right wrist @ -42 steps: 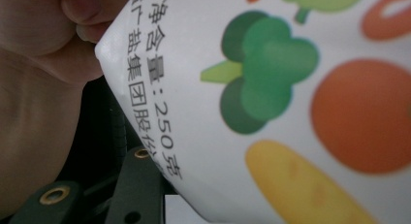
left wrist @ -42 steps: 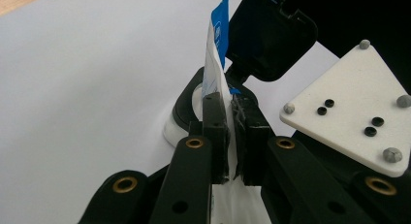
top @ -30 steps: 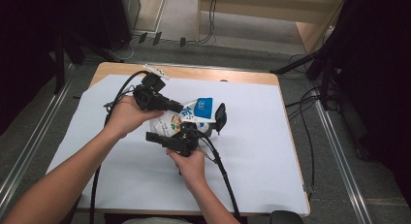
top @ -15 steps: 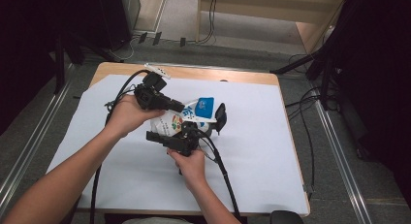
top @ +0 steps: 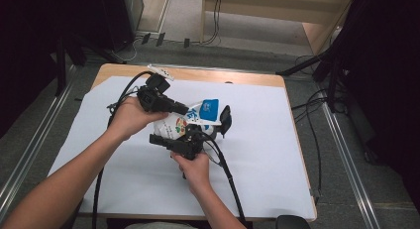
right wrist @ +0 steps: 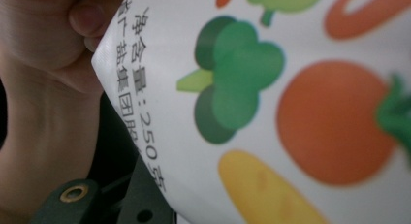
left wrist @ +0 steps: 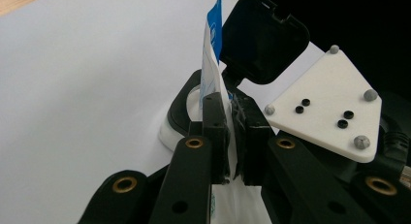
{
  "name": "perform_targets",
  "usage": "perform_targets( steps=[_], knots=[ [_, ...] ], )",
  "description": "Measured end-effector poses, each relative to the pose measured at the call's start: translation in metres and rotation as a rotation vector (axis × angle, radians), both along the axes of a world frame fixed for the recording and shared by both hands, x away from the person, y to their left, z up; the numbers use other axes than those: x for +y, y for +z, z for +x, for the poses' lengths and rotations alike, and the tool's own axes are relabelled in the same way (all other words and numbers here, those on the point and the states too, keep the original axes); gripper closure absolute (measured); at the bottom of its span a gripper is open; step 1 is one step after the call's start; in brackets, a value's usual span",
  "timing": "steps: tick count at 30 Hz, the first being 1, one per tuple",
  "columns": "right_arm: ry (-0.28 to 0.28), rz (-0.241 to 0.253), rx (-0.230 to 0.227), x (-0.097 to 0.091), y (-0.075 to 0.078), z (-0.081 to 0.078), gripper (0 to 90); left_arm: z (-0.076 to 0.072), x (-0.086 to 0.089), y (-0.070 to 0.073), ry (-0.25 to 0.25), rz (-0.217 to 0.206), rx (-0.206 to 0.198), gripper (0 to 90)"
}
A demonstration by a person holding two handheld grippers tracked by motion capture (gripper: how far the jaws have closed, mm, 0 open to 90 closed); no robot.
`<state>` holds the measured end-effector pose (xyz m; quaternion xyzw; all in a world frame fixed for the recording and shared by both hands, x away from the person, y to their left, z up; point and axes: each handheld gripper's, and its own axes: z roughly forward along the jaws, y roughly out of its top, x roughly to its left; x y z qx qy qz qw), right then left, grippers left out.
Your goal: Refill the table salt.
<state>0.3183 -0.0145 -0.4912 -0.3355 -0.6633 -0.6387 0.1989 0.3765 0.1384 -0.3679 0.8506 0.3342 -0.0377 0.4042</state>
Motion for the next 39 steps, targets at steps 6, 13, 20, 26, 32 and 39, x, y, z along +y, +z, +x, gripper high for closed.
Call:
perform_targets(
  steps=[6, 13, 20, 26, 32, 39],
  knots=[
    [0.004, 0.013, 0.016, 0.0002, -0.0003, 0.001, 66.8, 0.0021, -0.0026, -0.0029, 0.001, 0.007, 0.005, 85.2],
    [-0.002, 0.012, 0.009, -0.0012, 0.001, 0.0016, 66.0, 0.0032, -0.0026, -0.0035, 0.011, 0.002, -0.005, 85.1],
    [-0.014, -0.012, -0.014, -0.0008, 0.0016, 0.0005, 63.9, 0.0023, -0.0007, -0.0023, 0.016, 0.003, -0.006, 85.2],
    [-0.015, -0.003, -0.01, 0.0003, 0.0023, -0.0001, 65.1, 0.0015, -0.0014, -0.0019, 0.011, 0.002, -0.009, 84.9],
    [-0.018, 0.003, -0.015, -0.0009, 0.0037, -0.0007, 66.4, -0.0003, -0.0003, -0.0022, 0.006, -0.015, -0.002, 83.0],
    [-0.008, 0.02, -0.005, 0.0006, 0.0025, -0.001, 66.7, -0.0005, 0.0035, -0.0035, 0.01, -0.016, 0.006, 82.4]
  ],
)
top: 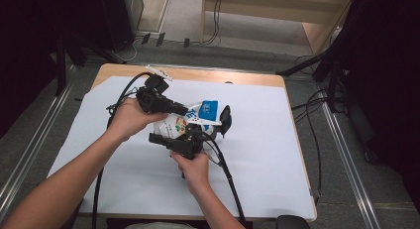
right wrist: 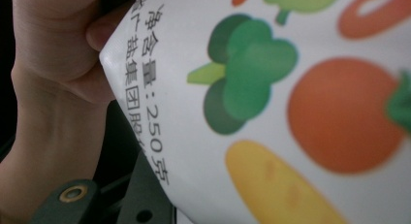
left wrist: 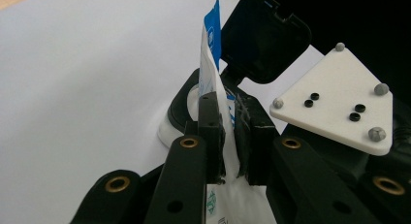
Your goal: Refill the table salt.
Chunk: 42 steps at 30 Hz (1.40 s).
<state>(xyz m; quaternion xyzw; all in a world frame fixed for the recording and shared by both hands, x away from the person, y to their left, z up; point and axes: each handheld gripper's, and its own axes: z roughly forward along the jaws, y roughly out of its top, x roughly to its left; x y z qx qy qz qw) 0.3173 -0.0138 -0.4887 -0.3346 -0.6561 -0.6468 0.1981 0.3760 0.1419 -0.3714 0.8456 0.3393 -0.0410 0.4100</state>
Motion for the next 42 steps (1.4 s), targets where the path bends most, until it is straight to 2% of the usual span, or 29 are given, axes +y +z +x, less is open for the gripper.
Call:
perform_targets(
  steps=[13, 20, 23, 28, 33, 42],
  knots=[
    [-0.001, 0.013, 0.0, 0.0014, 0.0011, 0.001, 67.1, -0.0007, -0.0019, 0.0027, 0.002, 0.0, -0.01, 85.0],
    [0.001, 0.006, 0.004, 0.0015, 0.0005, 0.0025, 66.7, -0.0011, -0.003, 0.0033, 0.008, 0.018, -0.024, 85.1],
    [0.005, 0.001, 0.009, 0.0027, 0.001, 0.0033, 65.6, -0.0015, -0.0024, 0.0043, 0.01, 0.023, -0.031, 85.1],
    [0.001, -0.026, -0.007, 0.0051, 0.0015, 0.0029, 61.8, -0.0022, -0.0022, 0.0047, 0.012, 0.024, -0.029, 85.1],
    [-0.002, -0.038, -0.013, 0.0044, 0.0021, 0.0029, 64.9, -0.0017, -0.0022, 0.0048, 0.01, 0.024, -0.028, 85.1],
    [0.011, 0.008, 0.024, 0.0036, 0.0016, 0.0037, 67.0, -0.0009, -0.002, 0.005, 0.01, 0.023, -0.018, 84.3]
  ],
)
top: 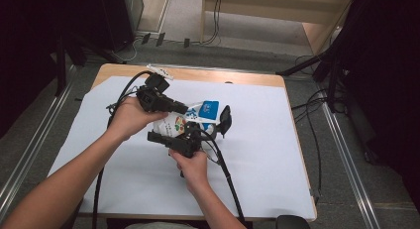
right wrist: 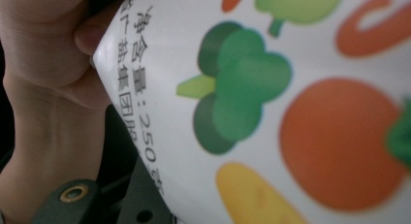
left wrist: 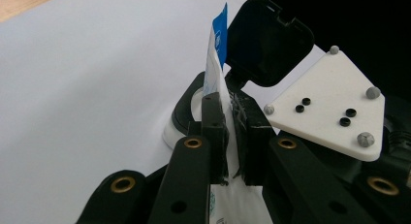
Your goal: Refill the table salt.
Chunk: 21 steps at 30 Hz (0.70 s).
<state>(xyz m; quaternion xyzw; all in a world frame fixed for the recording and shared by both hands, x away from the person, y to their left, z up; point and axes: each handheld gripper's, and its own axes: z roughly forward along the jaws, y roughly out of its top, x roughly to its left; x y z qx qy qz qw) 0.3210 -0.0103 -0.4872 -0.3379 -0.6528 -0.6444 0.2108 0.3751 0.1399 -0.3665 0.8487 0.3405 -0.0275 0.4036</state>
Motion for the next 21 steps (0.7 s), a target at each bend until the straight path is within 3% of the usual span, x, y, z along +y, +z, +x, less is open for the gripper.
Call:
perform_targets(
  steps=[21],
  knots=[
    [0.009, 0.051, 0.019, -0.004, -0.0017, 0.0018, 67.5, 0.0014, -0.0048, 0.0014, -0.009, -0.008, -0.003, 84.6]
  ],
)
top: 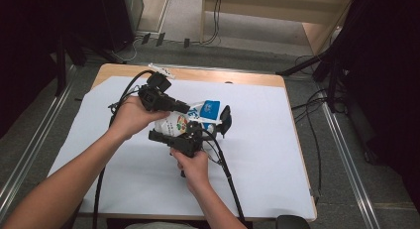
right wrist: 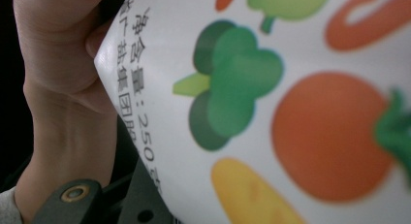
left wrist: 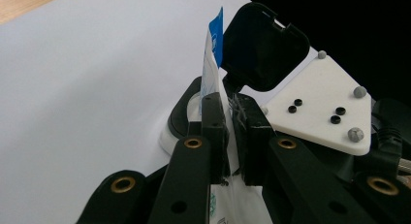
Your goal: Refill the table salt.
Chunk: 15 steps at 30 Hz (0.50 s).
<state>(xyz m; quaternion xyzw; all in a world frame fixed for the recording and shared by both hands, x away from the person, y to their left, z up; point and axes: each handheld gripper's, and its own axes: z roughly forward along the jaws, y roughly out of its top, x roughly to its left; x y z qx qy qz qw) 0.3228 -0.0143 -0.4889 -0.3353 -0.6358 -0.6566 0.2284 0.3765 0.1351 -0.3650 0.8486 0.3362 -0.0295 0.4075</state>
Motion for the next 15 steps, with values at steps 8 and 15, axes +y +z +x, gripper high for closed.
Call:
perform_targets(
  steps=[8, 15],
  knots=[
    [-0.002, -0.008, -0.001, 0.0002, -0.0002, 0.0, 67.4, -0.0002, 0.0001, -0.0003, 0.001, 0.001, -0.001, 84.8],
    [-0.005, -0.024, -0.014, 0.0, -0.0002, -0.0003, 67.4, -0.0008, 0.0001, -0.0003, -0.002, 0.0, -0.002, 84.8]
  ],
)
